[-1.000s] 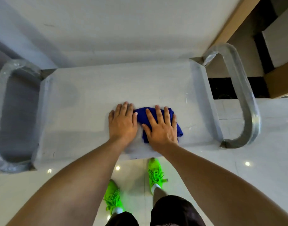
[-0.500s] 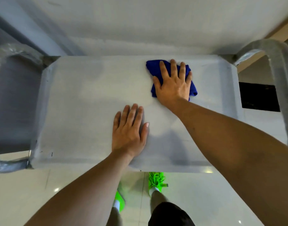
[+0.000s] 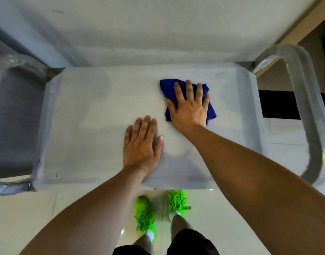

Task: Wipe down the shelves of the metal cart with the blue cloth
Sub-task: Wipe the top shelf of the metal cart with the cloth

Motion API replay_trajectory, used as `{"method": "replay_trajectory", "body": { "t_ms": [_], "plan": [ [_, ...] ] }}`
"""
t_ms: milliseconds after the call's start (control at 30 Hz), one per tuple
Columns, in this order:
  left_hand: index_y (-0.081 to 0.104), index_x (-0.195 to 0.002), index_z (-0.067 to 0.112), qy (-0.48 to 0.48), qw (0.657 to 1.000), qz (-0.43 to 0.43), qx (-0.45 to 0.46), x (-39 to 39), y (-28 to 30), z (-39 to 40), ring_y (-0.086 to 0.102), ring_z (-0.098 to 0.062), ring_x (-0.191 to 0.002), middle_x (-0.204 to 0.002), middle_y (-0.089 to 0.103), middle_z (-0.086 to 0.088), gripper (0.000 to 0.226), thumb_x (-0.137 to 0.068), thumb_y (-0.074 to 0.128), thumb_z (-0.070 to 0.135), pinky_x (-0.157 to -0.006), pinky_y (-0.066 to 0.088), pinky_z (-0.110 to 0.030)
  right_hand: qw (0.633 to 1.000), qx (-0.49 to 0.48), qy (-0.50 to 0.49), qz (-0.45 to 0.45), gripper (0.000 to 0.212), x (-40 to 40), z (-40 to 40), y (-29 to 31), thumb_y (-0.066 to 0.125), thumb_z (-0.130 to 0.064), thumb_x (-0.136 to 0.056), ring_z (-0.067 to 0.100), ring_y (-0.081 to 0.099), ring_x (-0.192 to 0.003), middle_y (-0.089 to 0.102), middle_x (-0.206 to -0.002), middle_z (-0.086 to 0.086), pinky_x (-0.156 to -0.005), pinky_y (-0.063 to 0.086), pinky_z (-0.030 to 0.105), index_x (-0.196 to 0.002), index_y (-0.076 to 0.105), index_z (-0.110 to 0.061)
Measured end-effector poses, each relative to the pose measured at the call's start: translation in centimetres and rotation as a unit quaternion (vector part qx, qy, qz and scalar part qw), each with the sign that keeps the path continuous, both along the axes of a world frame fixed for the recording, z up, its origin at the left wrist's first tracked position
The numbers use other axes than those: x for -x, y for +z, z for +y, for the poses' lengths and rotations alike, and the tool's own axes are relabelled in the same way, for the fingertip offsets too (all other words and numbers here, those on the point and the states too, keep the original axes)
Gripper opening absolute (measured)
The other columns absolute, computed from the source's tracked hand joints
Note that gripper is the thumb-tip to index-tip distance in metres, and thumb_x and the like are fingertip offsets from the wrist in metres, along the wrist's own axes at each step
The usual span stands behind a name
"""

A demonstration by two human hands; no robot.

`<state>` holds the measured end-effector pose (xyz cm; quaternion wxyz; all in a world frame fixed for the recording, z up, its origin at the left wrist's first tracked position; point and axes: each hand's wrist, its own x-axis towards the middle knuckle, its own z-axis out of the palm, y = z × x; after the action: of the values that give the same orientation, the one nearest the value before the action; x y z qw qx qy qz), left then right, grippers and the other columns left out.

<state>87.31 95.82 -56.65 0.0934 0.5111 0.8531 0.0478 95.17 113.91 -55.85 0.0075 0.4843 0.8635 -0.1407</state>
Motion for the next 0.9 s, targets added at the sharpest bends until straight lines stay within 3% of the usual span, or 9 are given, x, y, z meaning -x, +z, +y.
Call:
{"method": "replay_trajectory", "body": {
  "t_ms": [367, 633, 800, 900],
  "plan": [
    [0.012, -0.16, 0.022, -0.017, 0.998, -0.018, 0.049, 0.2, 0.9, -1.5, 0.002, -0.021, -0.154, -0.169, 0.008, -0.001, 0.065, -0.103, 0.011, 0.053, -0.124, 0.002, -0.044, 0.997, 0.047, -0.057, -0.025, 0.066, -8.5, -14.9, 0.8, 0.012, -0.065, -0.099, 0.035, -0.007, -0.152, 0.007, -0.168, 0.003, -0.12, -0.001, 0.059, -0.159, 0.01, -0.037],
    [-0.006, -0.16, 0.027, 0.0, 0.989, 0.004, 0.15, -0.2, 2.4, -1.7, -0.015, -0.031, -0.153, -0.168, -0.012, 0.005, 0.066, -0.101, 0.005, 0.056, -0.123, -0.007, -0.046, 0.995, 0.055, -0.074, -0.043, 0.064, -13.9, -20.1, 0.9, 0.008, -0.066, -0.1, 0.034, -0.008, -0.152, 0.007, -0.168, 0.001, -0.121, -0.001, 0.056, -0.157, 0.007, -0.037],
    [0.003, -0.161, 0.023, 0.042, 0.983, 0.003, 0.18, -1.8, 4.0, -0.5, -0.015, -0.031, -0.153, -0.169, -0.007, 0.003, 0.062, -0.105, 0.018, 0.044, -0.123, -0.004, -0.049, 0.996, 0.059, -0.055, -0.035, 0.065, -16.1, -20.1, 1.1, 0.009, -0.066, -0.1, 0.034, -0.004, -0.152, 0.011, -0.168, 0.002, -0.121, 0.0, 0.056, -0.158, 0.012, -0.036],
    [0.016, -0.159, 0.016, 0.035, 0.991, -0.002, 0.126, -4.4, 4.9, 1.5, -0.005, -0.032, -0.154, -0.169, 0.003, -0.006, 0.06, -0.104, 0.028, 0.037, -0.124, 0.003, -0.048, 0.995, 0.062, -0.066, -0.031, 0.067, -17.2, -19.4, 1.3, 0.009, -0.066, -0.099, 0.033, -0.004, -0.152, 0.011, -0.167, 0.001, -0.121, 0.001, 0.055, -0.158, 0.014, -0.035]
  ]
}}
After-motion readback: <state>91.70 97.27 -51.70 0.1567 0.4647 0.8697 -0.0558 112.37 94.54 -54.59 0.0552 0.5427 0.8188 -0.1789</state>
